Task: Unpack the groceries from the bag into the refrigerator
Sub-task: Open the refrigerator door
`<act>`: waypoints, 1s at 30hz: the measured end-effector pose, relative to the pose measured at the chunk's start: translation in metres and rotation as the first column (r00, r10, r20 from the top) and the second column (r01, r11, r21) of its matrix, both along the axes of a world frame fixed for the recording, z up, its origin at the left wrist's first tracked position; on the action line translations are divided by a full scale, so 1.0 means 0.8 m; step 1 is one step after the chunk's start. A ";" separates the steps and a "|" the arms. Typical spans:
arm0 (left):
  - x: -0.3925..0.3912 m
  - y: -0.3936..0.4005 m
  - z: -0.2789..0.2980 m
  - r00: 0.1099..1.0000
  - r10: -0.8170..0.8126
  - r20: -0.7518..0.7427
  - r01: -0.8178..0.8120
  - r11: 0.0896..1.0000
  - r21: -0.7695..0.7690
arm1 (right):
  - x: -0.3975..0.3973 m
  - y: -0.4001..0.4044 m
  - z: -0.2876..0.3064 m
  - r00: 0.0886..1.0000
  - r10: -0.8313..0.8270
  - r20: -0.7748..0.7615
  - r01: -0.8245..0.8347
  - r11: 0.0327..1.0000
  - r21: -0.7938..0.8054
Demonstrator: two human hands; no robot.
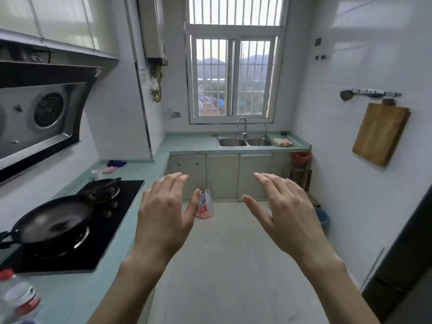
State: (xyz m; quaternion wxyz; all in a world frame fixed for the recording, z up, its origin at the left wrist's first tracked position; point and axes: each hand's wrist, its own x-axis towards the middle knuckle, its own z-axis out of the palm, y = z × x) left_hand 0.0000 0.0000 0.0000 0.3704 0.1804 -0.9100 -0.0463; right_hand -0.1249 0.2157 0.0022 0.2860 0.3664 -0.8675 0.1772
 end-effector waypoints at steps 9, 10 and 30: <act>-0.166 -0.056 -0.012 1.000 -0.010 -0.014 0.010 1.000 -0.002 | -0.165 -0.050 -0.017 1.000 -0.009 0.000 0.009 0.999 -0.043; -0.180 -0.062 -0.015 1.000 -0.003 -0.013 0.003 1.000 -0.002 | -0.181 -0.057 -0.018 1.000 -0.013 -0.003 0.013 0.999 -0.040; -0.479 -0.282 -0.050 0.999 -0.034 -0.016 0.035 0.999 0.023 | -0.482 -0.271 -0.041 0.994 -0.091 -0.058 0.093 0.995 0.025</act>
